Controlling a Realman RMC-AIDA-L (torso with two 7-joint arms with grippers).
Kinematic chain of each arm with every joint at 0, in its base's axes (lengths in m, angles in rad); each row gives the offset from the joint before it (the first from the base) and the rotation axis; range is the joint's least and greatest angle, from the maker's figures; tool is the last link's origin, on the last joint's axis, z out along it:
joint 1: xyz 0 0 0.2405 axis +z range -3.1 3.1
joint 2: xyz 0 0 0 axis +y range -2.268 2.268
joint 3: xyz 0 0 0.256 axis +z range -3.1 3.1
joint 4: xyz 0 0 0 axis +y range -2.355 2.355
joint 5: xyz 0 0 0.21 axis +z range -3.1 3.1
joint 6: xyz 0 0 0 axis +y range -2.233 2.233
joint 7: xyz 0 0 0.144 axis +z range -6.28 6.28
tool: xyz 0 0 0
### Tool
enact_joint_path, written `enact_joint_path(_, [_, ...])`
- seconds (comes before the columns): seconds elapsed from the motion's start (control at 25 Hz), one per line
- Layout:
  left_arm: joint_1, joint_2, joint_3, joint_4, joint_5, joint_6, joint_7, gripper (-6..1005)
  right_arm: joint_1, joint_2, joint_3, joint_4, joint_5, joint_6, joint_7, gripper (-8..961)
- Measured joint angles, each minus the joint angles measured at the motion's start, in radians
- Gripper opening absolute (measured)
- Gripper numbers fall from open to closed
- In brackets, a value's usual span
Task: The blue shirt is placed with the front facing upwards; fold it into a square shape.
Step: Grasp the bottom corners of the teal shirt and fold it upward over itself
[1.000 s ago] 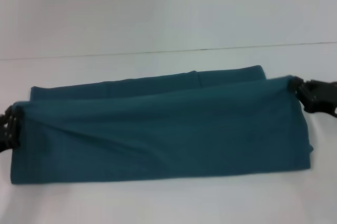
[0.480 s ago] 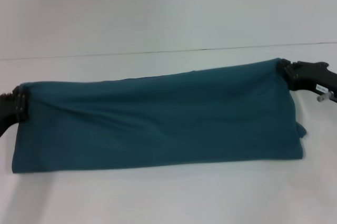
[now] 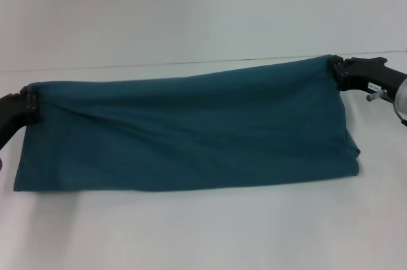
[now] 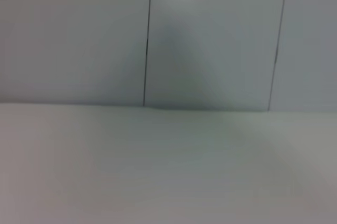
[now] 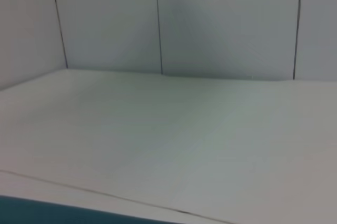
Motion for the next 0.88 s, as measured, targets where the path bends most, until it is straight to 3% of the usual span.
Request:
enact_joint_path(0.28, [-0.035, -0.001, 0.007, -0.024, -0.010, -0.116, 0.009, 55, 0.040, 0.000, -0.030, 0.051, 0.001, 0.103, -0.008, 25])
enact_joint_path(0.76, [-0.058, 0.000, 0.032, -0.051, -0.014, -0.164, 0.038, 66, 0.074, 0.003, -0.053, 0.087, 0.002, 0.205, -0.012, 27])
enact_joint_path(0.88, [-0.058, 0.000, 0.032, -0.052, -0.014, -0.164, 0.039, 70, 0.075, 0.003, -0.060, 0.087, 0.002, 0.219, -0.012, 76])
